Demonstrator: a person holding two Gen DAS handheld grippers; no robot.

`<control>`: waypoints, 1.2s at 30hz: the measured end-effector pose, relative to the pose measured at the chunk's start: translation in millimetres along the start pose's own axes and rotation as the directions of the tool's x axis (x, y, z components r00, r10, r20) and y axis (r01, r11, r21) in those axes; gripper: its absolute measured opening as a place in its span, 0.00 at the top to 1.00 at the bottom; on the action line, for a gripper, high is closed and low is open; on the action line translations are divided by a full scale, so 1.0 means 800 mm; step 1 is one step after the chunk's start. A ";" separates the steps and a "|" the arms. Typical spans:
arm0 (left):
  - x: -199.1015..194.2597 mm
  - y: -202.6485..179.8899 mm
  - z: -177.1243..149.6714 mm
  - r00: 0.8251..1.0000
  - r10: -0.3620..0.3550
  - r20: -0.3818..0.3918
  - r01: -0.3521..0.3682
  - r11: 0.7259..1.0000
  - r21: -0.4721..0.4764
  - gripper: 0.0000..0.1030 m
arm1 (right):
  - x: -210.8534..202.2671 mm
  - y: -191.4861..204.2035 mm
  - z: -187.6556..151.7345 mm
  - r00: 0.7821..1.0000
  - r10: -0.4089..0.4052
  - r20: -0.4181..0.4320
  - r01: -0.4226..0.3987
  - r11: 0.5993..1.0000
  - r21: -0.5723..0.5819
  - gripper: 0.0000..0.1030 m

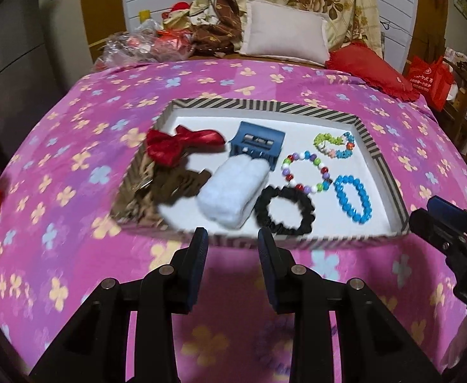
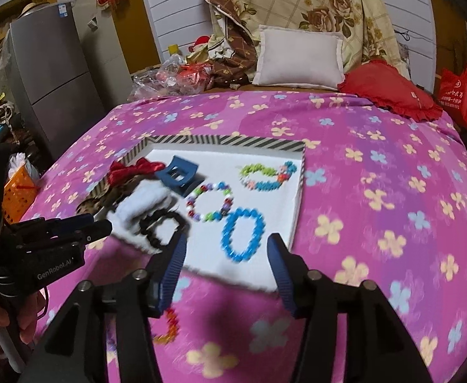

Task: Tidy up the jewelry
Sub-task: 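Withdraw both tools to the purple and orange bead bracelets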

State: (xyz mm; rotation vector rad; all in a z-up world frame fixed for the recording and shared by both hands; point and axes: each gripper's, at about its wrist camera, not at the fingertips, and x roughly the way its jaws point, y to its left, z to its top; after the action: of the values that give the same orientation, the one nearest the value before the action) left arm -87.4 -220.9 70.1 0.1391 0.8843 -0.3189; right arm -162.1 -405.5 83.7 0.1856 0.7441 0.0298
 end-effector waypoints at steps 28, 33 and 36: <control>-0.065 0.031 -0.082 0.996 0.062 0.063 -0.060 0.998 -0.027 0.68 | -0.052 0.069 -0.066 1.000 -0.009 -0.017 0.009 0.999 -0.035 0.42; -0.065 0.032 -0.084 0.996 0.064 0.064 -0.063 0.998 -0.025 0.68 | -0.047 0.069 -0.071 0.999 -0.008 -0.032 0.007 0.999 -0.036 0.42; -0.065 0.031 -0.085 0.996 0.062 0.061 -0.060 0.998 -0.026 0.68 | -0.045 0.069 -0.073 0.999 -0.008 -0.038 0.007 0.999 -0.037 0.42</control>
State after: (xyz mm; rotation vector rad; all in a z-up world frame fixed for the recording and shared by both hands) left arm -160.0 -169.0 67.1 0.1326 0.8210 -0.2540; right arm -225.8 -345.4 75.2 0.1473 0.7816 0.0403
